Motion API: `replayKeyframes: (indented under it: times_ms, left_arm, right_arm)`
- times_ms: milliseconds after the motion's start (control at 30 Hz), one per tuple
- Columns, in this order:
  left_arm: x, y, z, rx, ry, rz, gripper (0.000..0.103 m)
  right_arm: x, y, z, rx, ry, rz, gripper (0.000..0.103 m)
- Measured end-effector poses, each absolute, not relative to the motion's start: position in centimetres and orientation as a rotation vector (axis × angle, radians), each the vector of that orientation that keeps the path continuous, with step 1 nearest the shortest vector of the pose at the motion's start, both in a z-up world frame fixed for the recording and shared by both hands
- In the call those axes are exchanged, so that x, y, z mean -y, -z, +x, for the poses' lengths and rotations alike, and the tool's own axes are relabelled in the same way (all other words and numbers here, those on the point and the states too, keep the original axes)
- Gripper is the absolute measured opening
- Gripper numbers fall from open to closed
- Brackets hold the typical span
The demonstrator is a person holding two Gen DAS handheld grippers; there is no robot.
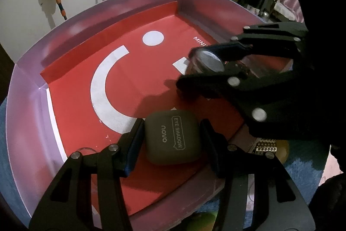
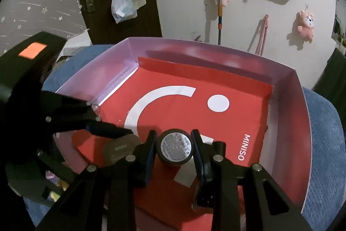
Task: Organize rigid objects
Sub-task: 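Carry the compact and round bottle into the box and lower them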
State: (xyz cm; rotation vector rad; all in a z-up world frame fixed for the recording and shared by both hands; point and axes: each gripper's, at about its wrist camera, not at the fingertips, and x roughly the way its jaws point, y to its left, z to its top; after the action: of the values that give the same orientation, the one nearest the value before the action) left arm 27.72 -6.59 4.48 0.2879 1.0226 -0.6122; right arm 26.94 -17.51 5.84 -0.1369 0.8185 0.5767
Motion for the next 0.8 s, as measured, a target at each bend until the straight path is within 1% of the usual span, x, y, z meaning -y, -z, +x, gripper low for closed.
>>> replayKeyframes:
  times_ms: [367,800]
  left_arm:
    - [6.8,-4.3,27.8,-1.021,0.612,0.315,0.051]
    - [6.8,-4.2,28.2,-1.025,0.624,0.324,0.051]
  right_arm:
    - [17.6,-5.2,25.3,-0.877,-0.604,-0.2,0.034]
    - [17.3,-4.3,26.1,-0.949,-0.625,-0.184,0.034]
